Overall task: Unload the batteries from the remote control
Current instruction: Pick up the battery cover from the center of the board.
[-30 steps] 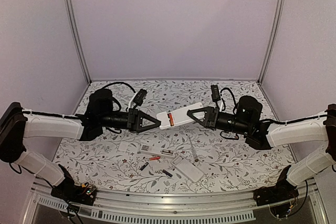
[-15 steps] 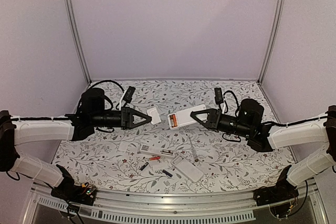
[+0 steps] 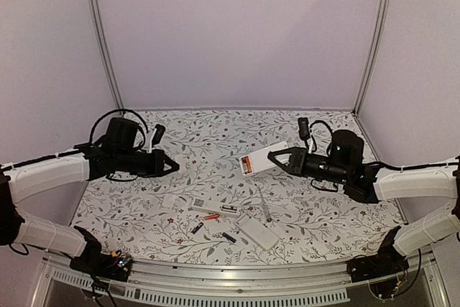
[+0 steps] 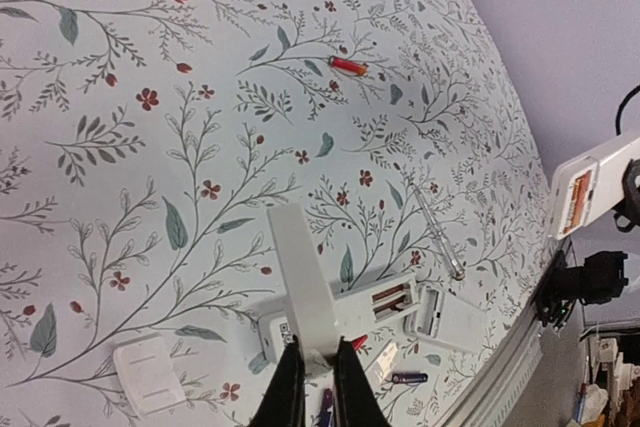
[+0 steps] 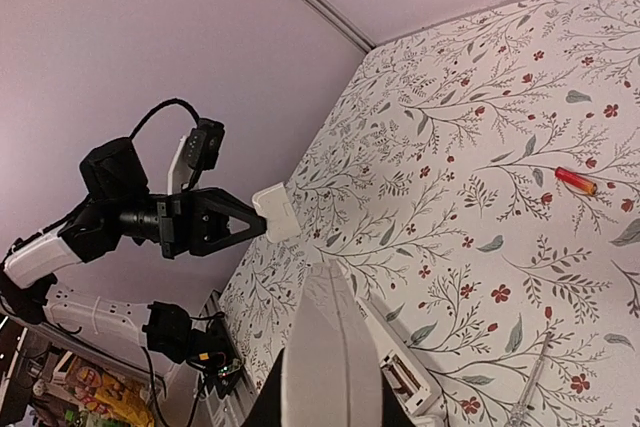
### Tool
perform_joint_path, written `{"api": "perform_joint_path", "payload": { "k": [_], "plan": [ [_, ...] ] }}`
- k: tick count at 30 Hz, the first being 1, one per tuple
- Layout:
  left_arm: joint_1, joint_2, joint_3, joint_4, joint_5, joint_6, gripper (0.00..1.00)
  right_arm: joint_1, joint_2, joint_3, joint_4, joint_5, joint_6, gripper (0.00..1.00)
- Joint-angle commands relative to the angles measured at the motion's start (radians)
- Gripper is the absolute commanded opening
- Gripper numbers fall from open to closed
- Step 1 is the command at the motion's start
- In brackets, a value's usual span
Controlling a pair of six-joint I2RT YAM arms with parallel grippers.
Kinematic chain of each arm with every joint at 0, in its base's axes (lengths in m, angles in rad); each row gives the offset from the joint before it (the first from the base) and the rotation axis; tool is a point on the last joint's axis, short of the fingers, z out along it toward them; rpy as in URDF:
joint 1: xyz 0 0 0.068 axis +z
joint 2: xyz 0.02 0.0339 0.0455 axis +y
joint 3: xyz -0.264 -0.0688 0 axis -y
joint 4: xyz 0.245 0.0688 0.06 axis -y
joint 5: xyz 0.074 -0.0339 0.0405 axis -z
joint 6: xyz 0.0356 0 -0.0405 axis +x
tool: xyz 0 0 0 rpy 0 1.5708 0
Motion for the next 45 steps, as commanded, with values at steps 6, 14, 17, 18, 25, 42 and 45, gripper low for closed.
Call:
{"api": "perform_joint_path", "payload": {
  "k": [6,14,17,18,25,42,45],
  "plan": [
    [0.038,0.209,0.14,-0.229,-0.09,0.15,0.0,-0.002,0.008,0.106,-0.023,-0.038,-0.092,0.0],
    [0.058,0.367,0.193,-0.23,-0.062,0.199,0.0,-0.002,0.02,0.097,-0.026,-0.02,-0.086,0.0],
    [0.066,0.389,0.191,-0.213,-0.039,0.204,0.0,-0.002,0.031,0.096,-0.031,-0.023,-0.078,0.0],
    [0.07,0.394,0.188,-0.207,-0.03,0.203,0.0,-0.002,0.034,0.097,-0.032,-0.023,-0.075,0.0],
    [0.09,0.447,0.185,-0.195,0.007,0.203,0.06,-0.002,0.066,0.101,-0.032,-0.021,-0.056,0.0],
    [0.097,0.255,0.222,-0.174,-0.078,0.234,0.57,-0.003,0.132,0.133,-0.076,0.016,-0.036,0.0],
    [0.116,0.177,0.267,-0.163,-0.079,0.25,0.71,-0.002,0.158,0.16,-0.108,0.036,-0.035,0.0]
  ]
}}
